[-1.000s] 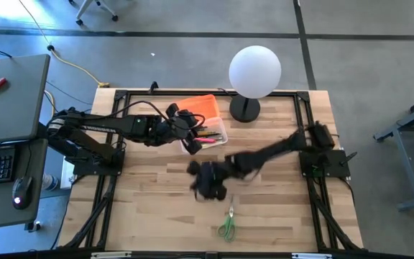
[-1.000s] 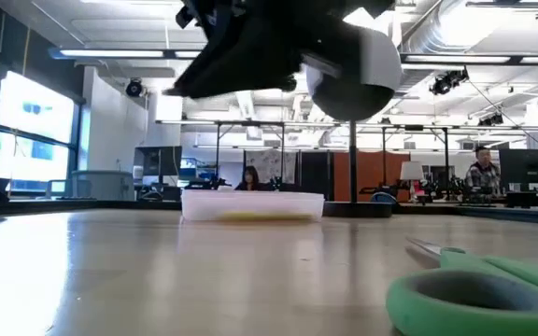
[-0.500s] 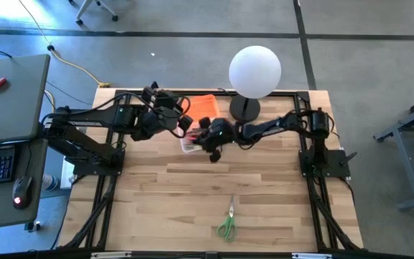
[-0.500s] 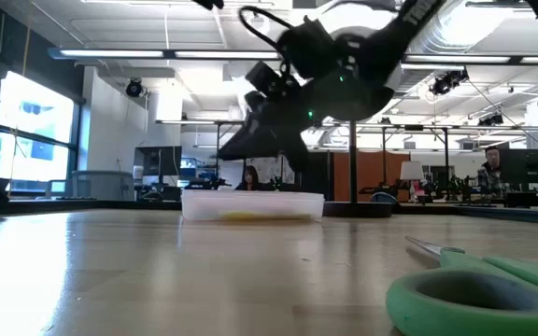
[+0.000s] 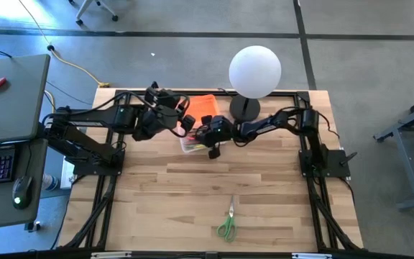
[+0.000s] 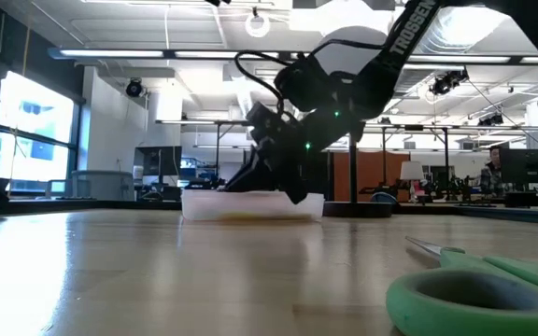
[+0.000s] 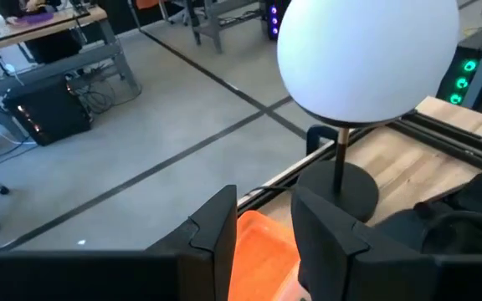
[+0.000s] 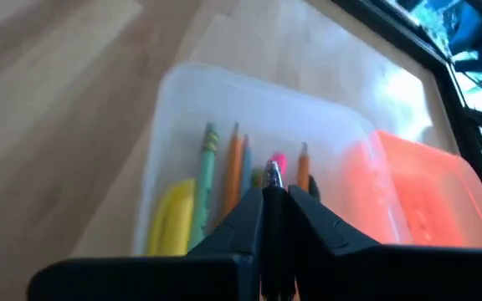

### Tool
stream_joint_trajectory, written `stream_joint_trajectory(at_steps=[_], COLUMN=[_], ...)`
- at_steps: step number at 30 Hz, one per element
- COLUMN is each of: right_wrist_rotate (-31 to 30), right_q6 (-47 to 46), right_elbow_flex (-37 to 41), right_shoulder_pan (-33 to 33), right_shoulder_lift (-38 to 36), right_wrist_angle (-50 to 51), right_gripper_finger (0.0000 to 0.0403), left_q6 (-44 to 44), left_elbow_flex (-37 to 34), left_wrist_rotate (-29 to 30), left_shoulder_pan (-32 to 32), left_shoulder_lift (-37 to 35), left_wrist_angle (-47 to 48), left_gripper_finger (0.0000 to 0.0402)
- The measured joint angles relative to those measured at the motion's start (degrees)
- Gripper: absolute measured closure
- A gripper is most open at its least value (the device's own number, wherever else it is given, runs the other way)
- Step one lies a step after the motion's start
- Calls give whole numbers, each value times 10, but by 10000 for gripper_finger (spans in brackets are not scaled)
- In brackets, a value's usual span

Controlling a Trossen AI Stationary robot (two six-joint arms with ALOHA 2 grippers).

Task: Pick & place school supplies into a supply box
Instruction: Put the transparent pen into the transparent supply box, then put the green scissors into the transparent supply box

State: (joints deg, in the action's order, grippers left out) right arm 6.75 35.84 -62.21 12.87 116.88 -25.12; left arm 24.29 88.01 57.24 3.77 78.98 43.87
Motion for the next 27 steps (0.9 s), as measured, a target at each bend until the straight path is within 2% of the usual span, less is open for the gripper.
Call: stream_joint_trajectory(at_steps=[3, 9, 17, 20, 23, 27], right_wrist_rotate=[-19, -116, -144, -197, -269, -273], right_q6=[1, 1, 8, 38, 22, -57], right_elbow_flex=[-1, -1, -1, -1, -1, -1], right_shoulder_pan=[-6, -12, -24, -50, -87, -150], right_shoulder_lift=[0, 1, -5, -34, -86, -165], right_wrist_angle=[3, 9, 29, 49, 128, 319], right_gripper_finger=[371, 340, 302, 296, 296, 302], left_q6=[0, 0, 0, 1, 1, 2], left_elbow_flex=[0, 0, 0, 0, 0, 0], left_wrist_rotate=[-1, -9, -29, -36, -39, -46], left_shoulder_pan=[0, 0, 0, 0, 0, 0], left_shoulder_lift=[1, 1, 1, 1, 1, 1], left_wrist_angle=[-3, -3, -2, 2, 11, 18], left_gripper_finger=[257, 257, 257, 257, 257, 257])
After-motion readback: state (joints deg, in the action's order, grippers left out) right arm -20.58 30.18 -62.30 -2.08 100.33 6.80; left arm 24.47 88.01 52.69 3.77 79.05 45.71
